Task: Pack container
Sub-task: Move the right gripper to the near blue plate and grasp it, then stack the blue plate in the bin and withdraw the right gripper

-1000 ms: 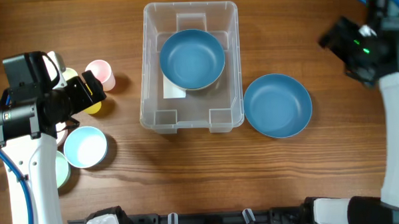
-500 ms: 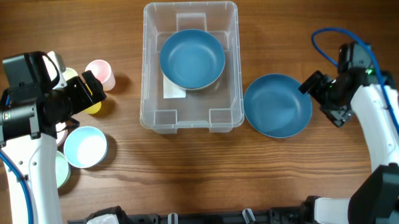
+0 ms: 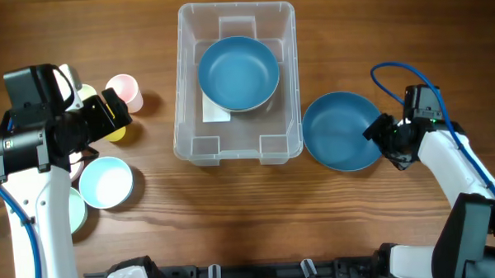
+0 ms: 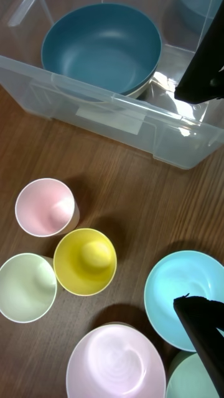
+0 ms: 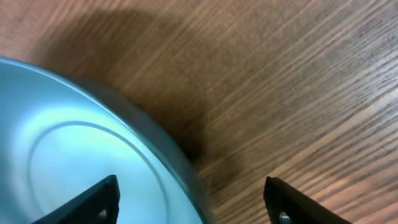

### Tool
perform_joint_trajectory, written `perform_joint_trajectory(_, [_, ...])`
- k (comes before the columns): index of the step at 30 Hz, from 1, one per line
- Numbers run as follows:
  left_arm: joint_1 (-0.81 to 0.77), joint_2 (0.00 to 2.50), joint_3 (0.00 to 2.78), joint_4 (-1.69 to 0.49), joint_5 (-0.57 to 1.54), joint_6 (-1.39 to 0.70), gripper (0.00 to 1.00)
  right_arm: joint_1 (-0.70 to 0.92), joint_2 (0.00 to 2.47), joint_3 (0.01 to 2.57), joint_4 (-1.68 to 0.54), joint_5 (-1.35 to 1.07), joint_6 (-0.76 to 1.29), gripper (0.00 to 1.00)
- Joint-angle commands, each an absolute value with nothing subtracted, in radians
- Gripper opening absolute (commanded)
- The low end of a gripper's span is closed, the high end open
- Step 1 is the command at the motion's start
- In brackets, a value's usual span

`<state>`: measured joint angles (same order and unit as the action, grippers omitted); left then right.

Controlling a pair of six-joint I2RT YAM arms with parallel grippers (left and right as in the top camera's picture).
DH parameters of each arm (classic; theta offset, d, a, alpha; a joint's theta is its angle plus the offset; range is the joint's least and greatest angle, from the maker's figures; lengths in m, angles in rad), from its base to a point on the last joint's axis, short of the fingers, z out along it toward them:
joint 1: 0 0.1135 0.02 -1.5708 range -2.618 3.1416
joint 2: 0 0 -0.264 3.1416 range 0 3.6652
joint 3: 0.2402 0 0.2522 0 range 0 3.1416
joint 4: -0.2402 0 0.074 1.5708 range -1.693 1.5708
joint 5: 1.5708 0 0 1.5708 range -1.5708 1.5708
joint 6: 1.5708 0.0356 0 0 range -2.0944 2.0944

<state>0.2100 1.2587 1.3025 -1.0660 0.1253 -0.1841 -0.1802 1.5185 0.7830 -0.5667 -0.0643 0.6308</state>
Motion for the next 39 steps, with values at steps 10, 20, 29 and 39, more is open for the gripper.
perform_joint_trajectory(10, [0.215, 1.253, 1.320, -1.071, 0.127, -0.168, 1.00, -0.177, 1.515, 0.714, -0.523, -0.072, 0.632, 0.52])
perform_joint_trajectory(20, [0.215, 1.253, 1.320, -1.071, 0.127, -0.168, 1.00, -0.177, 1.515, 0.714, -0.517, -0.073, 0.632, 0.14])
perform_joint_trajectory(29, [0.215, 1.253, 1.320, -1.071, 0.127, -0.168, 1.00, -0.177, 1.512, 0.750, -0.485, -0.073, 0.632, 0.04])
perform_joint_trajectory(39, [0.215, 1.253, 1.320, -1.071, 0.127, -0.168, 1.00, -0.165, 1.396, 1.201, -0.723, -0.088, 0.543, 0.04])
